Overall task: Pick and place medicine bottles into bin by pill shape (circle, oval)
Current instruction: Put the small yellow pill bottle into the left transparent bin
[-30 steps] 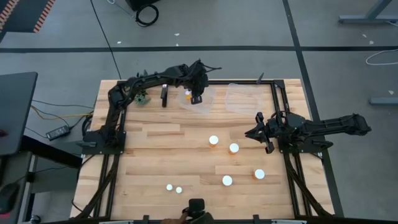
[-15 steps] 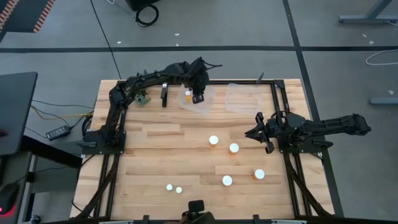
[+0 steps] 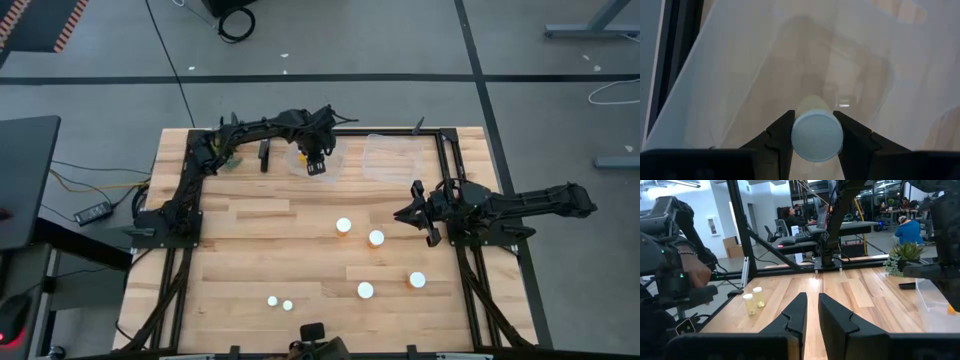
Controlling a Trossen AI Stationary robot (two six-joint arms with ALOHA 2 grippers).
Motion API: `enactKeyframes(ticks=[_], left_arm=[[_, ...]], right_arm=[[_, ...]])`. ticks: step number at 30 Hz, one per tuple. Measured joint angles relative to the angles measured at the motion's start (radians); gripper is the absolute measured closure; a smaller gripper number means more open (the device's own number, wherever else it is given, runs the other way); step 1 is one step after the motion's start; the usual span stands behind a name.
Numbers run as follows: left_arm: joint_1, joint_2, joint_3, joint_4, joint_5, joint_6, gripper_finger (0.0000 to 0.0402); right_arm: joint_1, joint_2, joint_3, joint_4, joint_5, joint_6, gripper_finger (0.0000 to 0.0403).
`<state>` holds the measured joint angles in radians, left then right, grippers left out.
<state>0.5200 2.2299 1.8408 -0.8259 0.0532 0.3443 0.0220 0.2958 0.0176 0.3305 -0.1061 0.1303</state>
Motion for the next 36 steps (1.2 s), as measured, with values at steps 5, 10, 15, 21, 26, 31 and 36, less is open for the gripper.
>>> enactKeyframes(ticks=[5,10,15,21,26,31,36], left_arm=[[0.000,0.000,0.000,-0.001,0.000,0.000,0.0258],[-0.001,0.011,0.000,0.000,0.000,0.000,0.0246],[-0.008,0.016,0.000,-0.001,0.000,0.006,0.0225],[-0.008,0.016,0.000,-0.011,-0.002,0.008,0.0193],[-0.008,0.016,0.000,-0.041,-0.013,0.009,0.0167],[-0.013,-0.005,0.000,-0.044,-0.037,0.010,0.0157],[-0.014,-0.034,0.000,-0.055,-0.060,0.009,0.0158]], right_arm=[[0.000,0.000,0.000,0.000,0.000,0.000,0.0349],[0.000,0.000,0.000,0.000,0.000,0.000,0.0349],[0.000,0.000,0.000,0.000,0.000,0.000,0.0349],[0.000,0.000,0.000,0.000,0.000,0.000,0.0349],[0.000,0.000,0.000,0.000,0.000,0.000,0.0349],[0.000,0.000,0.000,0.000,0.000,0.000,0.0349],[0.000,0.000,0.000,0.000,0.000,0.000,0.0349]])
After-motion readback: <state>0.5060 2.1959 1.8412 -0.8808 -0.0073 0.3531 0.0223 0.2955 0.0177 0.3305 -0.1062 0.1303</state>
